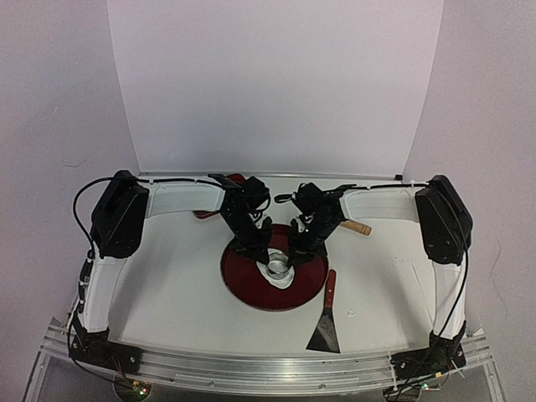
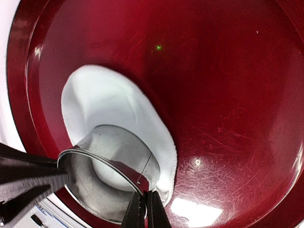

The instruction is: Roll out the dumpling wrappers from the dough

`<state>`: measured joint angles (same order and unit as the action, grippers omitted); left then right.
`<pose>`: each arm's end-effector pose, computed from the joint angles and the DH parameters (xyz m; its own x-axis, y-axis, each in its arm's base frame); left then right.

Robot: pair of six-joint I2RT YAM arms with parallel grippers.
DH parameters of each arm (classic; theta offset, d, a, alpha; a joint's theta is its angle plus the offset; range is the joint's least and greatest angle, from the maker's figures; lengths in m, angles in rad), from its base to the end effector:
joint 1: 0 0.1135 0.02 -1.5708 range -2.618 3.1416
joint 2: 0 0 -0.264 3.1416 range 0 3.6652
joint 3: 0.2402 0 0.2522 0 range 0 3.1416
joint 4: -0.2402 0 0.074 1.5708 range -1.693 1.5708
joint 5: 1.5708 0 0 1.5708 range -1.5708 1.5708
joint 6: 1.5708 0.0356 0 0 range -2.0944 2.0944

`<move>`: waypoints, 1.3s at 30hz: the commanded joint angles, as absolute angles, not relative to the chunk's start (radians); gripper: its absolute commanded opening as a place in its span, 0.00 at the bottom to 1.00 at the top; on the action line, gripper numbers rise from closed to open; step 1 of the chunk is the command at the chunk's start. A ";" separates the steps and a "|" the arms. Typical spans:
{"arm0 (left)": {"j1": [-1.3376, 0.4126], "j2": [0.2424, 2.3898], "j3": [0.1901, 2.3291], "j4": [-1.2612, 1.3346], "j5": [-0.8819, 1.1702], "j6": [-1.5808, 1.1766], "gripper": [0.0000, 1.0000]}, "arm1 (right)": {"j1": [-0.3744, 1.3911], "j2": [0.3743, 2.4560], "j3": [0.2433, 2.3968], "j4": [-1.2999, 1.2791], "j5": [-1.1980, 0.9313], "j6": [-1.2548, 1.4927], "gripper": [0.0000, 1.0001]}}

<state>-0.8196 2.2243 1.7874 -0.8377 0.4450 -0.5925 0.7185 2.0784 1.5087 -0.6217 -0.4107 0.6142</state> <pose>0.3019 -0.3458 0.1723 -0.9578 0.2872 -0.0122 0.2538 0.8252 -0.5045 0.3117 0.2914 0.1636 -0.9834 -0.1580 -0.0889 -0.1812 0.8369 0.5165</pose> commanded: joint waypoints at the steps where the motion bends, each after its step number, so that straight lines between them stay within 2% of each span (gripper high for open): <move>1: -0.827 2.245 1.815 -0.853 0.447 -0.568 0.02 | 0.716 2.098 1.542 -0.617 -0.414 0.608 0.00; 13: -0.827 2.280 1.776 -0.861 0.456 -0.564 0.00 | 0.716 2.140 1.590 -0.623 -0.399 0.608 0.00; 31: -0.848 2.312 1.661 -0.783 0.549 -0.605 0.00 | 0.717 2.368 1.974 -0.762 -0.325 0.509 0.00; 39: -0.859 2.325 1.621 -0.739 0.532 -0.646 0.00 | 0.717 2.367 1.941 -0.761 -0.348 0.511 0.00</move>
